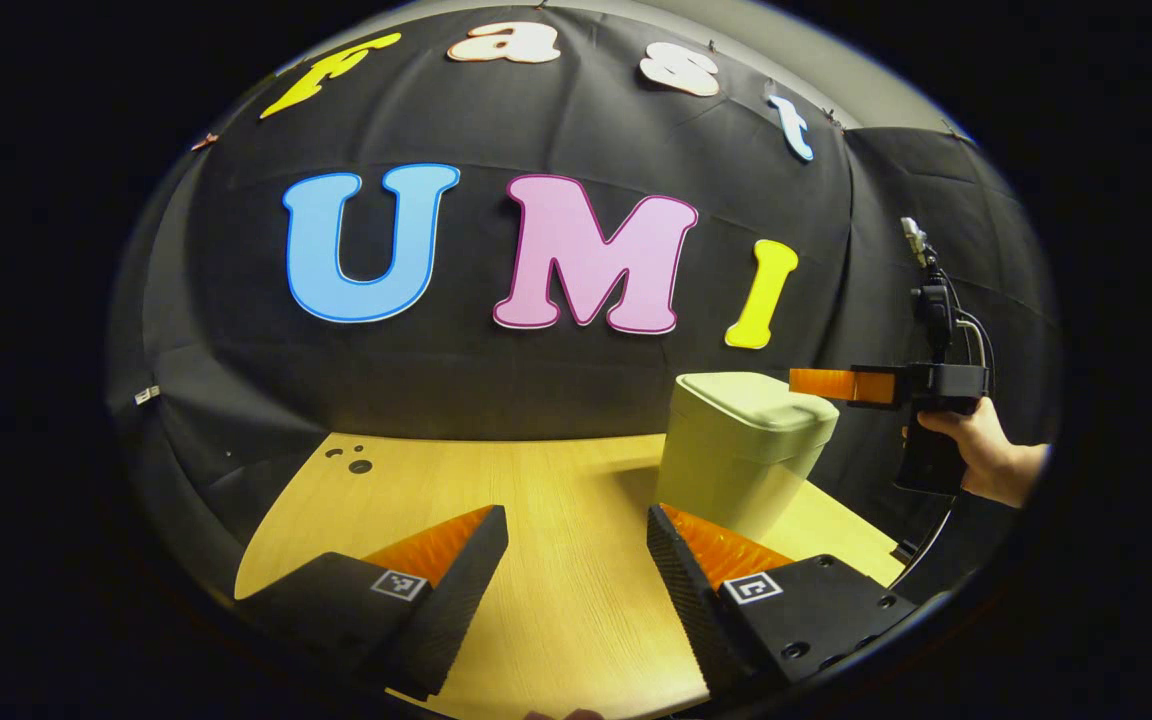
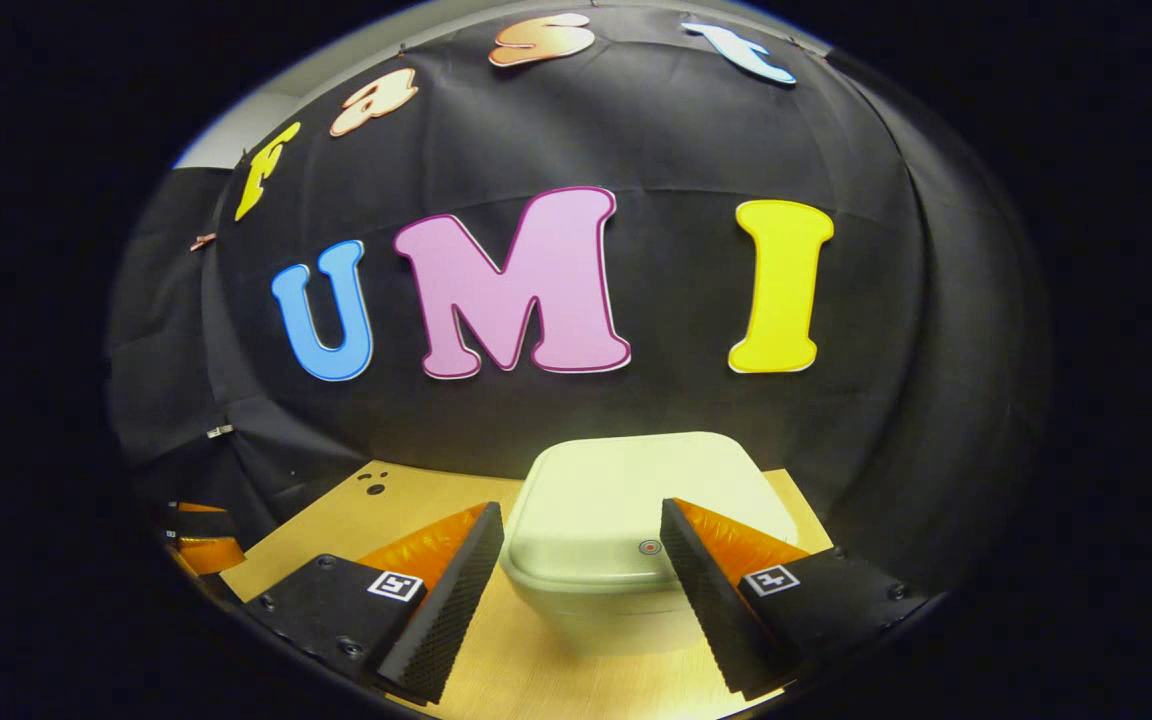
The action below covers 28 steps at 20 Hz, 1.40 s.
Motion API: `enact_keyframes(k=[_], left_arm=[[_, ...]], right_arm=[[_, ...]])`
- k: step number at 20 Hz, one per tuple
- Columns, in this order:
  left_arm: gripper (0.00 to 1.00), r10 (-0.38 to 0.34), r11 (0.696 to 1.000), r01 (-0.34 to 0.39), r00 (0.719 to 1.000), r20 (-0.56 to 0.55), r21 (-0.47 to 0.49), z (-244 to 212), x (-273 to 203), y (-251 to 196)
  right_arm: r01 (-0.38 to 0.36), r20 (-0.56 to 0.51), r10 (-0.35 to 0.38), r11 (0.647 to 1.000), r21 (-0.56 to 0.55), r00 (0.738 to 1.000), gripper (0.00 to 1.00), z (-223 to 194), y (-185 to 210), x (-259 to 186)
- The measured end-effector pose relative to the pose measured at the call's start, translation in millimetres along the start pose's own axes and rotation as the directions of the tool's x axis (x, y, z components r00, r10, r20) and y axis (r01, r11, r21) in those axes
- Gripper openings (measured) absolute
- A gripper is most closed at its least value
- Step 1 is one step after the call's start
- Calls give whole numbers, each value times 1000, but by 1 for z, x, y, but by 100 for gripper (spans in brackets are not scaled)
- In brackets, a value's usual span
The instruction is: Press the lid of the desktop garbage bin to open it, pick up the crumpled paper on the desktop and throw it into the bin, then pick up the pop can on the desktop and drop it into the bin, and finally close the garbage bin lid.
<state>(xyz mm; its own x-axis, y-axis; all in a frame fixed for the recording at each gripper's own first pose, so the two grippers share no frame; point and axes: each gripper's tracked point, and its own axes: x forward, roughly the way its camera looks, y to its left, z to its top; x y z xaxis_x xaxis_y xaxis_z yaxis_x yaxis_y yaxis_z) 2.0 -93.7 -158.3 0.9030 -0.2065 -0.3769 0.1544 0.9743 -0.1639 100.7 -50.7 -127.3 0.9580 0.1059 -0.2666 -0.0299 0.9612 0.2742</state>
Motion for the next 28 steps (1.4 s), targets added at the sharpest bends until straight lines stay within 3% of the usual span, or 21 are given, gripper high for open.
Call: enact_keyframes(k=[6,11,28], left_arm=[[92,-14,1000,14,1000,5,5,3,3,-3],[92,-30,999,30,999,12,41,6,5,-5],[92,-30,999,29,999,19,38,11,17,-6]], right_arm=[[-55,21,56,998,-23,998,100,-6,24,-23],[-61,14,62,998,-30,998,100,-16,31,-36],[-90,-91,91,996,14,992,100,-69,72,-68]])
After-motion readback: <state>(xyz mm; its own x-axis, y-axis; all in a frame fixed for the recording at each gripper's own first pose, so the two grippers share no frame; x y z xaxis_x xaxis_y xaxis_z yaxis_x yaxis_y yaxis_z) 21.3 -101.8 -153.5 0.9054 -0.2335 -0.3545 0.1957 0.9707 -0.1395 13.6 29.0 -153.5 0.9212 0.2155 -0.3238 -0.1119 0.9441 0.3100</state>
